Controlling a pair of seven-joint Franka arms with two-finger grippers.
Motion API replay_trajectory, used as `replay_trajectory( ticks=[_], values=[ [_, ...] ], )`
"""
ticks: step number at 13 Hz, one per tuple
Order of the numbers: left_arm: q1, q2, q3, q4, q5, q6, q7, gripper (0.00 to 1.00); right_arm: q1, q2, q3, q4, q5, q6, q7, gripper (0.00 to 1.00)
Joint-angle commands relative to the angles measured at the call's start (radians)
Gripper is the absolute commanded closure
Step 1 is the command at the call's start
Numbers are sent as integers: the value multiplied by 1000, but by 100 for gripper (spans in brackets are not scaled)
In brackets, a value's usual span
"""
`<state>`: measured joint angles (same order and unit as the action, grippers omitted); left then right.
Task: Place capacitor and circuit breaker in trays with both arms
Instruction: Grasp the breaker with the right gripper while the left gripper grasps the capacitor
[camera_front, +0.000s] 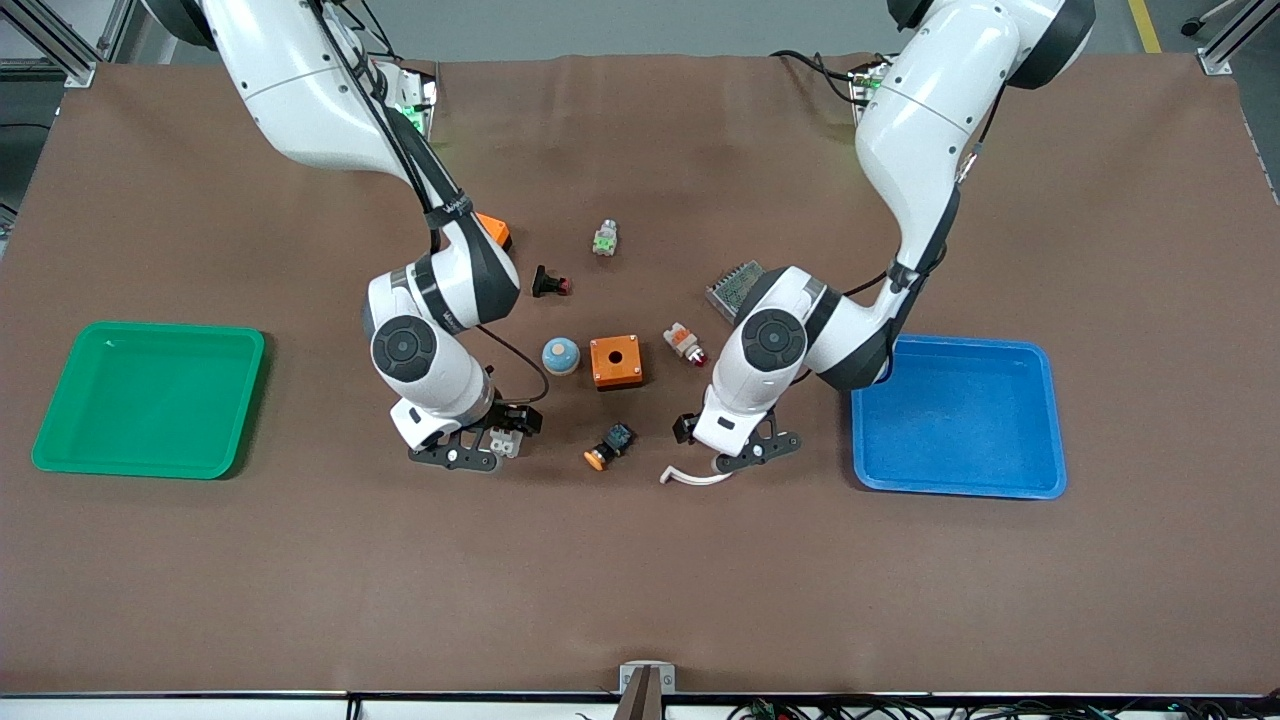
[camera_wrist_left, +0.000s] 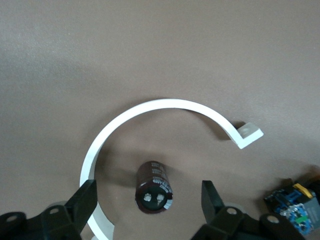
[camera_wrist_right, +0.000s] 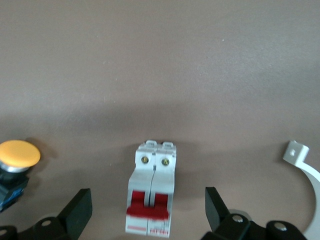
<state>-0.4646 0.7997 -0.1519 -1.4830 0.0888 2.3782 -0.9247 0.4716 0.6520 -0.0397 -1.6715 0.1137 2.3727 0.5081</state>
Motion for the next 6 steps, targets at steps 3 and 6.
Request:
replay_trajectory(
  ticks=[3,6],
  values=[
    [-19,18,6,17,40,15,-25,13,12,38,-6,10,-19,39,21,19],
    [-32,24,6,18,40,15,-25,18,10,38,-6,-5,-17,40,21,37]
  ],
)
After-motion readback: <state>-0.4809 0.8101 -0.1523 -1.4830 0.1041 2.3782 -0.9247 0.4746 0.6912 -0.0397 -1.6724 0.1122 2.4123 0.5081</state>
